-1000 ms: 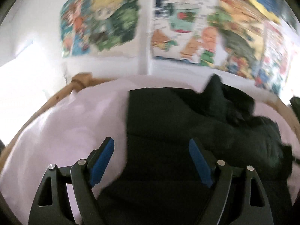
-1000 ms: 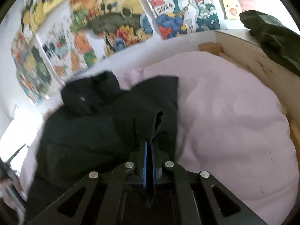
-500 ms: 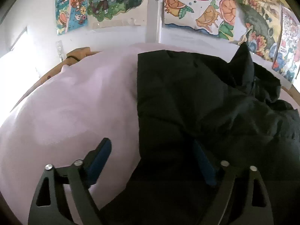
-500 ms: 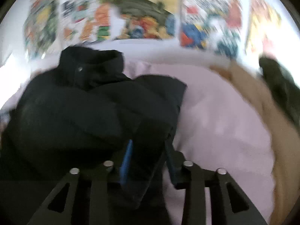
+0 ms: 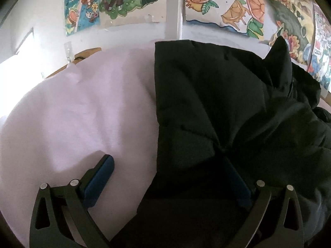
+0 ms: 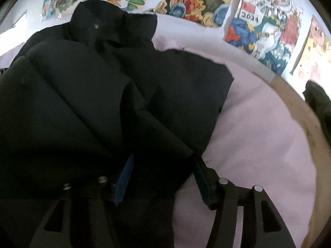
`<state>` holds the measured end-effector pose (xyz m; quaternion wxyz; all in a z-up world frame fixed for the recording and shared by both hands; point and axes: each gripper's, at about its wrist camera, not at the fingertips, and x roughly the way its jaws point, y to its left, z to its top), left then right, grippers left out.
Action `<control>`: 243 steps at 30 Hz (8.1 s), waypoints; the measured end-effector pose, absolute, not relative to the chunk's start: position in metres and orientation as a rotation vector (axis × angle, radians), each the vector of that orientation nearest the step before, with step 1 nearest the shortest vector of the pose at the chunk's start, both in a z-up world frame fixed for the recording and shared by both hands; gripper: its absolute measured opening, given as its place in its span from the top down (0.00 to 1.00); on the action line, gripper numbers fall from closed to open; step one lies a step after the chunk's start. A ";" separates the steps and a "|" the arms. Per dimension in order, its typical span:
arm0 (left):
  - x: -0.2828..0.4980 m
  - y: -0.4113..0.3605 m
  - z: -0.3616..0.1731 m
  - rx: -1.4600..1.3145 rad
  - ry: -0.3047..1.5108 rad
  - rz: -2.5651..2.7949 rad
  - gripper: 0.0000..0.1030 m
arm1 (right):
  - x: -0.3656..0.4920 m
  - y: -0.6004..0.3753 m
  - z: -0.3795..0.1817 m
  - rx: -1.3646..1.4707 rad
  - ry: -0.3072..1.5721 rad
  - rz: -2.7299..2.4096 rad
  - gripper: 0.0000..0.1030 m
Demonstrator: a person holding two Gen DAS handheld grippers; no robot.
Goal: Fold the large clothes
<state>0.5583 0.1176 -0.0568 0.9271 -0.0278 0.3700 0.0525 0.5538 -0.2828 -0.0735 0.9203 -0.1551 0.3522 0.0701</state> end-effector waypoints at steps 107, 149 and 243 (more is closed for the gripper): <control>0.590 0.041 0.063 -0.146 0.545 -0.218 0.21 | 0.592 -0.226 0.067 0.052 0.453 0.315 0.39; 0.589 0.022 -0.027 0.109 0.723 -0.227 0.06 | 0.590 -0.210 -0.031 -0.136 0.589 0.312 0.06; 0.165 0.105 -0.045 0.940 0.892 -0.425 0.03 | 0.164 -0.181 -0.044 -0.750 1.126 0.414 0.00</control>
